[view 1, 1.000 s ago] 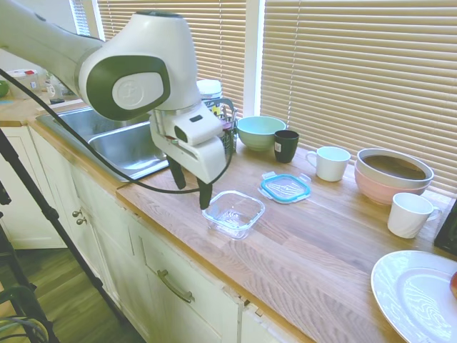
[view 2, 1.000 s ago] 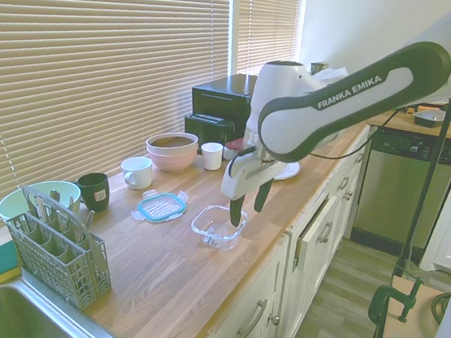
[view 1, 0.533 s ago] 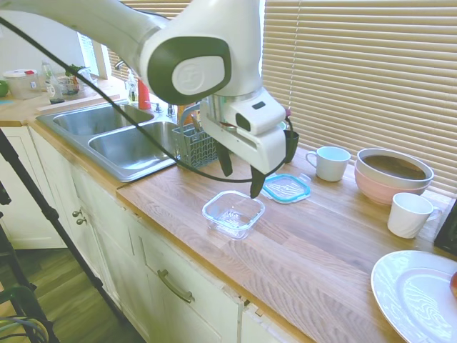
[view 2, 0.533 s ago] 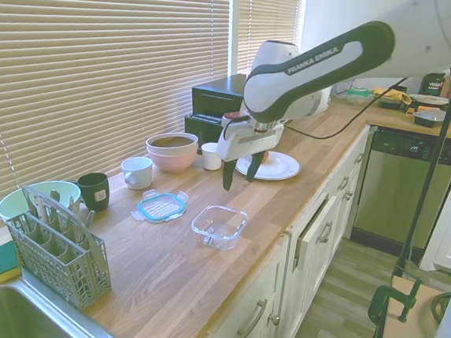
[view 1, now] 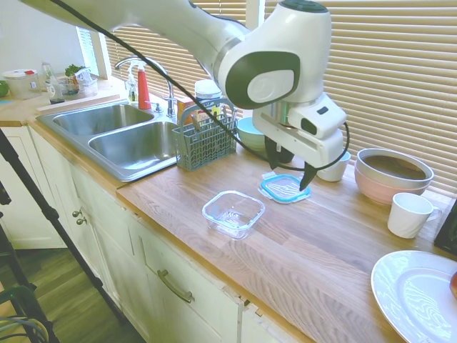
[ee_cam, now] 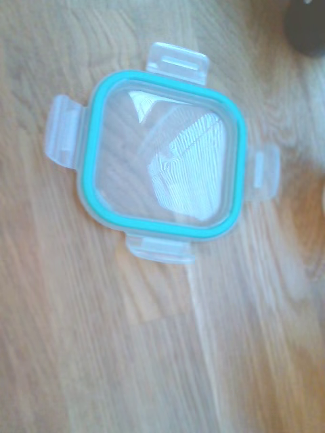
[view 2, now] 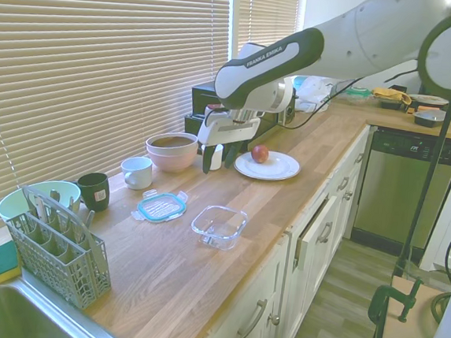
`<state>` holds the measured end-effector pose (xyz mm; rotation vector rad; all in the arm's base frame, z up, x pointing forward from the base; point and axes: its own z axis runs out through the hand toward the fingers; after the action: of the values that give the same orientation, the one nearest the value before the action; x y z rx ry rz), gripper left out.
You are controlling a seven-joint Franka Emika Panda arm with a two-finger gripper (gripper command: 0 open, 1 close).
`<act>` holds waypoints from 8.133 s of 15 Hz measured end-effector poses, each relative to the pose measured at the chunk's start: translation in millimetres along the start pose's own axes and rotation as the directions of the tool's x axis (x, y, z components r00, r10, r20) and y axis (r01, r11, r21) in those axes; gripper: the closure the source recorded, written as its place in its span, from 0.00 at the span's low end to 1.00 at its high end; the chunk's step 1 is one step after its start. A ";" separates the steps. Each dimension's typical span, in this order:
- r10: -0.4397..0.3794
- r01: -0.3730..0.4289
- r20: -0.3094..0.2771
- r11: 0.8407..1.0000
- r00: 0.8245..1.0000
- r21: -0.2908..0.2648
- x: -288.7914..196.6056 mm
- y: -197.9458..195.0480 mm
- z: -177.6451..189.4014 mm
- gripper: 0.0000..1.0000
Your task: Cover the lid of the food container
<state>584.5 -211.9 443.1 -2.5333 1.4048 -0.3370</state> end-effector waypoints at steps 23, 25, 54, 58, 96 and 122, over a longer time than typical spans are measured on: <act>0.041 -0.050 0.165 0.998 0.985 0.046 32.8 -57.4 135.2 0.00; 0.047 -0.055 0.171 0.998 0.984 0.043 32.5 -57.2 143.4 0.00; 0.141 -0.155 0.179 0.985 0.974 0.069 59.2 -46.1 160.8 1.00; 0.150 -0.169 0.196 0.982 0.969 0.086 56.5 -48.5 164.2 1.00; -0.180 0.173 -0.089 0.982 0.980 -0.081 -6.1 26.0 -75.2 1.00; -0.422 0.397 -0.064 0.886 0.904 -0.240 -130.7 -14.9 -65.3 1.00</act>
<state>509.1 -98.3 497.7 -3.0407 0.9696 -0.4218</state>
